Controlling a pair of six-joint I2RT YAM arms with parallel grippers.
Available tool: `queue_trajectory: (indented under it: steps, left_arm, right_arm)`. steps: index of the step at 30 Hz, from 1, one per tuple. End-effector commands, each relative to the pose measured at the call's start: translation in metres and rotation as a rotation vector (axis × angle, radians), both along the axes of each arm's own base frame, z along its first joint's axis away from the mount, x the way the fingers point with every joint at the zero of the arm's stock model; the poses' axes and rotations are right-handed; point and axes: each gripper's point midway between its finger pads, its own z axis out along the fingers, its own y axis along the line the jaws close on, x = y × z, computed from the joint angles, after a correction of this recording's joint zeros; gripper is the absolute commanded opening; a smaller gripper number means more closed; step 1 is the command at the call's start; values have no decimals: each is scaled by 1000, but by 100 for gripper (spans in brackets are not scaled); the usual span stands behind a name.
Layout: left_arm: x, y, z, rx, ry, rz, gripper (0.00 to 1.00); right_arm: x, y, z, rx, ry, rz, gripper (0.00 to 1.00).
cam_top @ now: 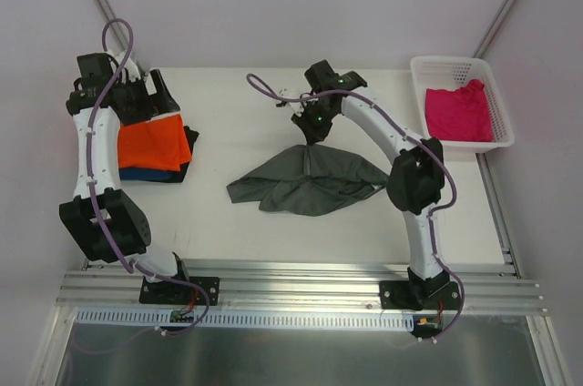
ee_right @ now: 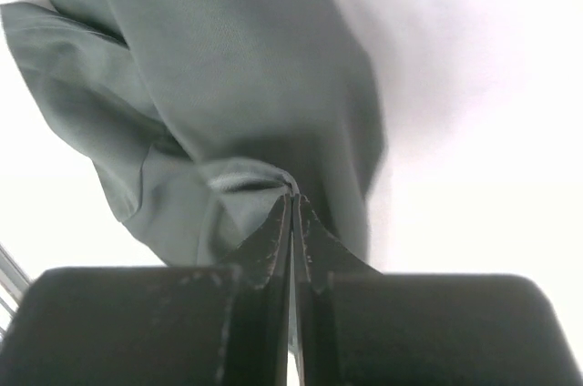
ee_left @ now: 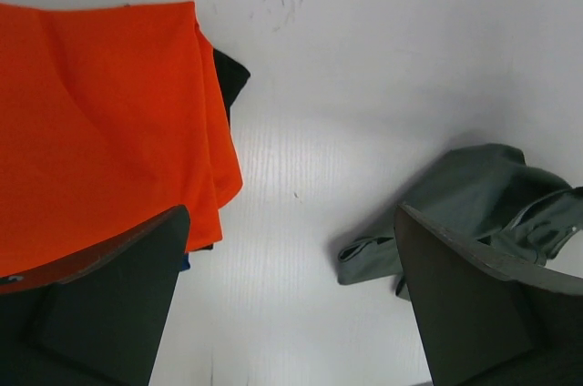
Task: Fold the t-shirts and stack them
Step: Flatten the tshirt out
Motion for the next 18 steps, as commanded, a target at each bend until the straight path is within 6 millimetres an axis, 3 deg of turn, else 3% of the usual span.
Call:
queue_trajectory:
  steps: [1, 4, 7, 10, 14, 18]
  left_arm:
    - [-14, -14, -34, -37, 90, -84, 95]
    - [-25, -30, -73, 49, 198, -192, 94]
    - [-30, -38, -97, 182, 246, -302, 94]
    - [-31, -45, -112, 240, 266, -394, 93]
    - [-42, -75, -121, 269, 274, -559, 92]
    - [-53, -91, -128, 266, 306, -645, 92]
  right_arm:
    - [7, -9, 119, 141, -243, -26, 1]
    - [8, -20, 146, 160, -294, -62, 0]
    - [7, -26, 166, 176, -328, -86, 1]
    - [11, -30, 176, 189, -362, -120, 1]
    - [20, -36, 191, 206, -412, -177, 1]
    - [34, -42, 201, 225, -439, -236, 1]
